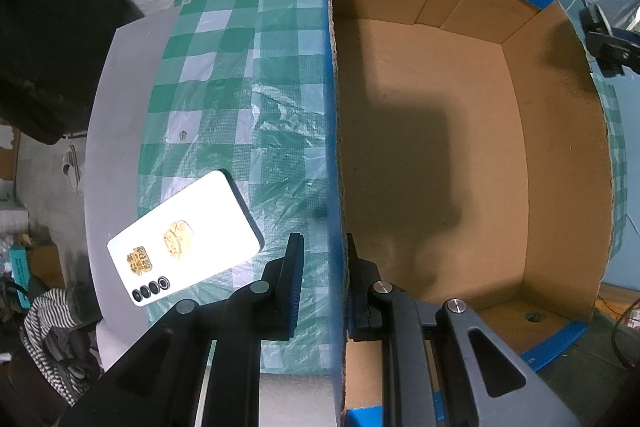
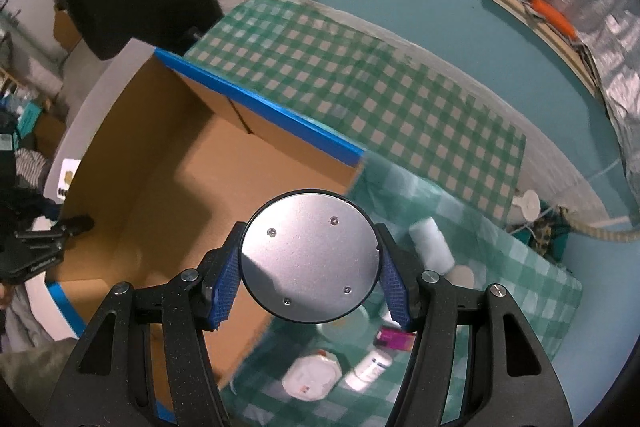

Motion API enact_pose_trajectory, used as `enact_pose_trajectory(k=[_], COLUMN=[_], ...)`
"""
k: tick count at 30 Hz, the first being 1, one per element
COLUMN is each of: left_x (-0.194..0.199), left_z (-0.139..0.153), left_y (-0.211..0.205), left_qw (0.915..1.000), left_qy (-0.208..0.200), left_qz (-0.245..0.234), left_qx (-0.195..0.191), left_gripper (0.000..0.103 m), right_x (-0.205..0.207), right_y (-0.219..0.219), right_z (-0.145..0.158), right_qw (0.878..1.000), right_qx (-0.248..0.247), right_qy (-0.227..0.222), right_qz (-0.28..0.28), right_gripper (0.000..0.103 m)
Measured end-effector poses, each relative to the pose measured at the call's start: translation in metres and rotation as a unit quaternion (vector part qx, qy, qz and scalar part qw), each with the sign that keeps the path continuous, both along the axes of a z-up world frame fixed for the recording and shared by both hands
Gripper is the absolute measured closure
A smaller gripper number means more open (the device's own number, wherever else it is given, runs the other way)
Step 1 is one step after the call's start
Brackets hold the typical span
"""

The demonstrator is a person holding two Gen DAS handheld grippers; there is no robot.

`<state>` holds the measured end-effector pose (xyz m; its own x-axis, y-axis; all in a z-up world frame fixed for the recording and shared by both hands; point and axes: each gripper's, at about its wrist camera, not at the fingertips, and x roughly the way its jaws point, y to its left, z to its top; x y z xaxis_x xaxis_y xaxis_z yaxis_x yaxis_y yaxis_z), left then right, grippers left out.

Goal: Organize rigid objects
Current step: 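Carry the silver puck into the cardboard box and open the right tool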

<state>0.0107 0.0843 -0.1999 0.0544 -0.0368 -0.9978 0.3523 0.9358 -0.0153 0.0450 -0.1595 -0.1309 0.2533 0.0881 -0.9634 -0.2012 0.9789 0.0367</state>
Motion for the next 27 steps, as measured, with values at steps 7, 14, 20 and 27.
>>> enact_pose_trajectory(k=[7, 14, 20, 27], left_x=[0.000, -0.001, -0.002, -0.002], left_z=[0.000, -0.001, -0.001, -0.003], left_y=[0.000, 0.000, 0.000, 0.002], left_qw=[1.0000, 1.0000, 1.0000, 1.0000], left_qy=[0.000, 0.000, 0.001, 0.001], left_qz=[0.000, 0.000, 0.003, 0.004], left_qx=[0.000, 0.001, 0.000, 0.001], left_gripper=[0.086, 0.086, 0.086, 0.086], right_x=[0.008, 0.015, 0.016, 0.020], right_y=[0.021, 0.034, 0.037, 0.039], right_z=[-0.010, -0.025, -0.033, -0.039], right_qw=[1.000, 0.999, 0.999, 0.999], right_qx=[-0.003, -0.009, -0.009, -0.007], right_qy=[0.006, 0.020, 0.025, 0.031], right_qz=[0.024, 0.036, 0.039, 0.037], right_gripper=[0.042, 0.042, 0.042, 0.042])
